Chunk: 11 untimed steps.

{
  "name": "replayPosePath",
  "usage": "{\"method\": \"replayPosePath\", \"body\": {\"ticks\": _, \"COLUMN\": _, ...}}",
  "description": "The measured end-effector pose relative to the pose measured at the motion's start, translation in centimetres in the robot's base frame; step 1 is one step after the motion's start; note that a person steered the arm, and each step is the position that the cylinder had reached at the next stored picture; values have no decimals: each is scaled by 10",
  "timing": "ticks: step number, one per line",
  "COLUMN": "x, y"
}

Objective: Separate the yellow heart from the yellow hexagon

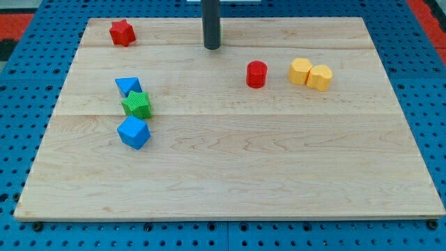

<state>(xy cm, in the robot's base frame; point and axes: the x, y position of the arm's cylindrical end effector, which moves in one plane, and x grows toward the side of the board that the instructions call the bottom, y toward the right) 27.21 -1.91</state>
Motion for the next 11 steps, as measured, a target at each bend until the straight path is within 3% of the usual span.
{"method": "replayPosePath", "body": {"ticks": 1, "x": 0, "y": -2}}
{"method": "replayPosePath", "body": {"ticks": 2, "x": 33, "y": -2}}
{"method": "replayPosePath", "body": {"ticks": 4, "x": 156, "y": -87}}
{"method": "replayPosePath", "body": {"ticks": 5, "x": 187, "y": -7}}
{"method": "replayPosePath", "body": {"ticks": 6, "x": 182, "y": 96}}
{"method": "replayPosePath", "body": {"ticks": 8, "x": 119, "y": 202}}
{"method": "replayPosePath", "body": {"ticks": 10, "x": 47, "y": 201}}
{"method": "replayPosePath", "body": {"ticks": 11, "x": 47, "y": 188}}
